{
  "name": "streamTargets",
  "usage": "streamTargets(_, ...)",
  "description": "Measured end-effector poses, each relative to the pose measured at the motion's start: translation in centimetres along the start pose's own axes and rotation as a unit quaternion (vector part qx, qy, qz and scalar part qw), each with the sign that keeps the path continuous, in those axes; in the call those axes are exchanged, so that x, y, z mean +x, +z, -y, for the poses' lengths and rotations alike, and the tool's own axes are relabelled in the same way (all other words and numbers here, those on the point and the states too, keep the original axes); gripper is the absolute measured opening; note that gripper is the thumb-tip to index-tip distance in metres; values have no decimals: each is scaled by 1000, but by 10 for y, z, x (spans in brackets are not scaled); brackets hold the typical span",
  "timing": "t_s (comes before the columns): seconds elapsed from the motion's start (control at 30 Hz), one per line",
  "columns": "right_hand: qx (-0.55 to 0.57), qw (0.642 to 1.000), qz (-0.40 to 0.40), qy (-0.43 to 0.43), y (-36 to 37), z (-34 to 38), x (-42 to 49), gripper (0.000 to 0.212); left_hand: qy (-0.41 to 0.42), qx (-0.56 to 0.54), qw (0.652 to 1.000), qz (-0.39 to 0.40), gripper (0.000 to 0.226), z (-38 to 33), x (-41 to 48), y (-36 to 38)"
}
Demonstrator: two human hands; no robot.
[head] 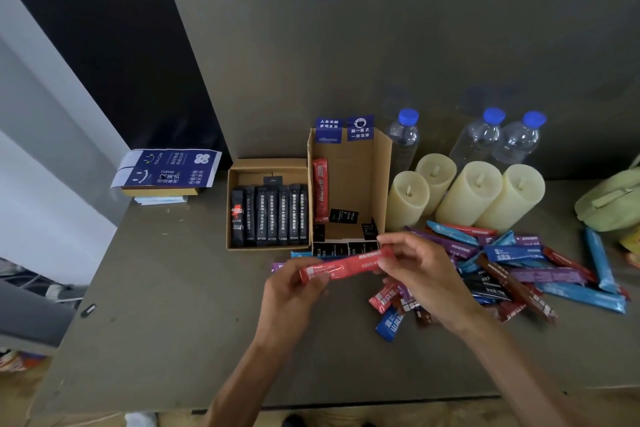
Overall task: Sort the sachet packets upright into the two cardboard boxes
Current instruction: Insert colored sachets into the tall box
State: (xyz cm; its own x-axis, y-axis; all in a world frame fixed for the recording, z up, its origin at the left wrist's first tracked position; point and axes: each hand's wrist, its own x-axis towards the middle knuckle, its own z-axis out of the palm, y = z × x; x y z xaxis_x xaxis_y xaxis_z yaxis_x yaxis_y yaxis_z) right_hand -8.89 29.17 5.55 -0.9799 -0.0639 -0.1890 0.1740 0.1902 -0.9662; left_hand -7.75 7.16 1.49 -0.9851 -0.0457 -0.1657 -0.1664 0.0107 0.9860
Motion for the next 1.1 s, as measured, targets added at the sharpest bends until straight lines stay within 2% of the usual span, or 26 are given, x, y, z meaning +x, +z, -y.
streamTargets(0.13, -142, 983, 112, 38, -1, -13, 0, 20, 40, -51, 997, -37, 20, -22, 9, 10)
streamTargets(0.3, -96, 992, 79, 38, 12, -13, 3, 14, 30, 27, 999, 23, 7, -33, 14, 23)
streamTargets(0.4, -120, 989, 90, 18, 16, -11, 7, 9, 37, 110, 993, 26, 7, -32, 22, 20)
streamTargets(0.53, -184, 981, 56, -19, 23, -6, 15, 4, 46, 149, 987, 44, 5, -34, 35, 15)
streamTargets(0.63, -179, 983, -6, -38, 37, -1, 29, 6, 59, 137, 989, -9, 6, -39, 43, 11)
streamTargets(0.7, -163, 984, -62, -44, 47, 2, 44, 6, 75, 173, 980, -62, 8, -42, 51, 6)
streamTargets(0.83, -174, 976, -126, -32, 65, 5, 86, 6, 73, 248, 964, -59, 15, -44, 69, 1)
streamTargets(1.1, -248, 957, -142, 48, 74, -15, 139, 16, 87, 278, 956, -36, 15, -45, 80, 1)
